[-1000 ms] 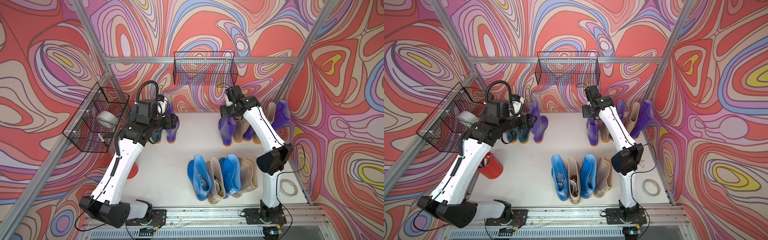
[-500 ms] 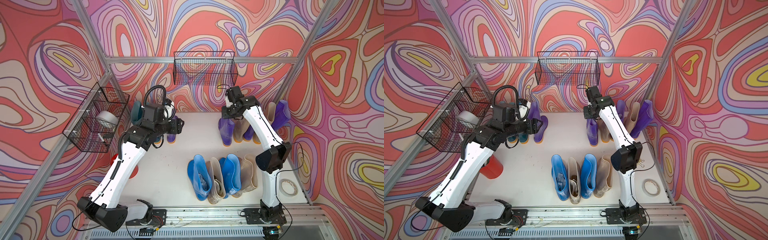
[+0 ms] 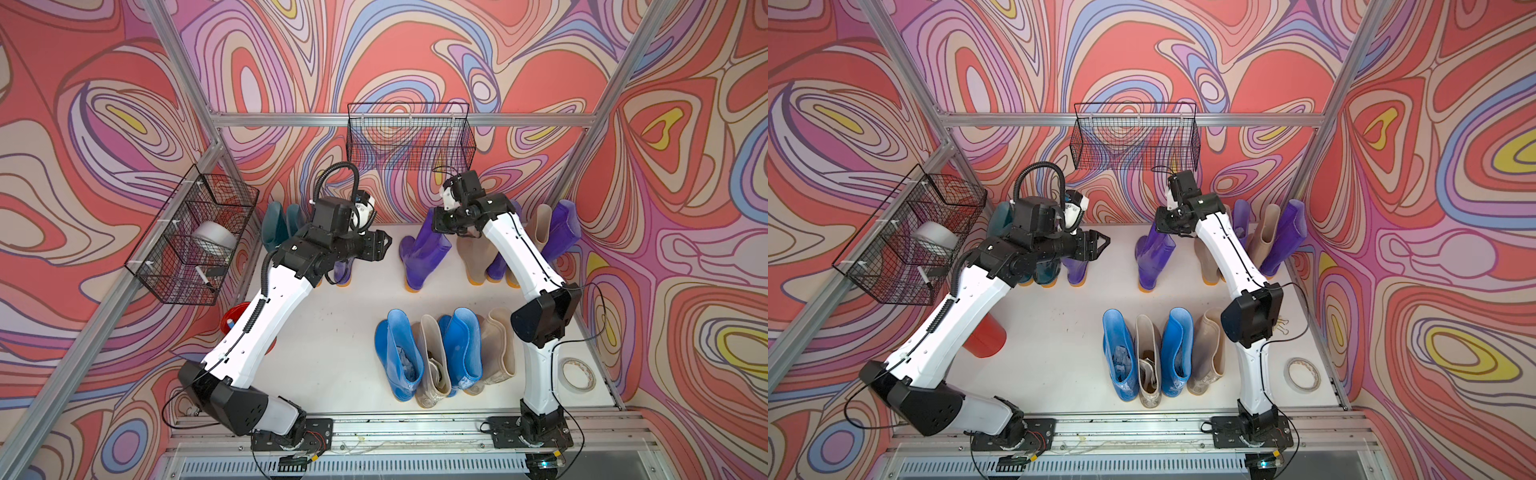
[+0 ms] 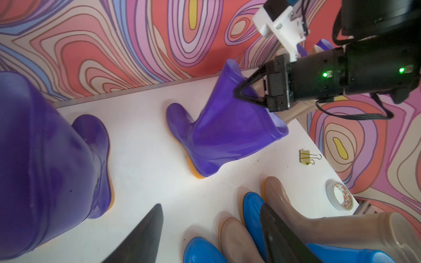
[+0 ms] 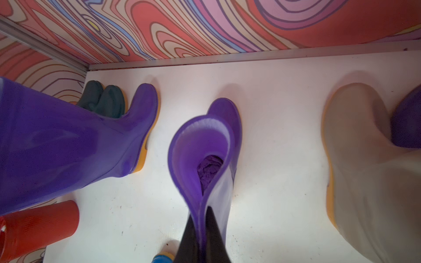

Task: Match and arrange rain boots in pairs
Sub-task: Pick up the rain boot at the center of the board, then pair a pair of rain boots at the center of the board.

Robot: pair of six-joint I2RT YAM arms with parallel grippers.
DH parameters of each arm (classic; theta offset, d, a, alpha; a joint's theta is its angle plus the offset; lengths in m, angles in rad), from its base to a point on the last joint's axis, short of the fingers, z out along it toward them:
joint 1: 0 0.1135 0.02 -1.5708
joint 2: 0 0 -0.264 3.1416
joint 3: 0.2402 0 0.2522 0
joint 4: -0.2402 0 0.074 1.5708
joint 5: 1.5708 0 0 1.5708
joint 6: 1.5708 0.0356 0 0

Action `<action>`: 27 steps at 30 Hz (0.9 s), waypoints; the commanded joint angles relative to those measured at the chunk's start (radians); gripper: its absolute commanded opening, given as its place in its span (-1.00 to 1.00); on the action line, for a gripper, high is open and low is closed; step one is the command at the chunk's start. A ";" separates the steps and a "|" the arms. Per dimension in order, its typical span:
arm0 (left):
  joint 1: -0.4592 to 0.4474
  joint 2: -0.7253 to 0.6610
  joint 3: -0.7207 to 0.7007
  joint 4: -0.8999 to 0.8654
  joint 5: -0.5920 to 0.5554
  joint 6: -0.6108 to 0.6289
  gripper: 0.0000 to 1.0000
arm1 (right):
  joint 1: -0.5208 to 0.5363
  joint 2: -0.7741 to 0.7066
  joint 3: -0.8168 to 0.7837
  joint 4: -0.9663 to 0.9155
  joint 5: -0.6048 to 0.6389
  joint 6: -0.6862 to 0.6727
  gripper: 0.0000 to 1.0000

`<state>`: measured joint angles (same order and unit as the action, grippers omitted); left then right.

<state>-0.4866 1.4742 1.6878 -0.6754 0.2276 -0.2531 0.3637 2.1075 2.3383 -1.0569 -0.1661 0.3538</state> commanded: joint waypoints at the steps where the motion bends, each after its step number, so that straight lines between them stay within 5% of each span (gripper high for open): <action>1: -0.035 0.053 0.056 0.040 0.042 0.039 0.39 | 0.030 -0.072 -0.009 0.162 -0.034 0.072 -1.00; 10: -0.089 0.170 0.124 0.046 0.000 0.091 0.37 | 0.087 -0.044 0.000 0.261 -0.017 0.174 -1.00; 27: -0.098 0.116 -0.023 0.117 -0.063 0.123 0.43 | 0.162 0.050 0.037 0.385 -0.004 0.276 -1.00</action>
<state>-0.5827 1.6169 1.6730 -0.5888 0.1764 -0.1448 0.5190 2.1540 2.3268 -0.7914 -0.1722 0.6064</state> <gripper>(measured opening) 0.716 0.064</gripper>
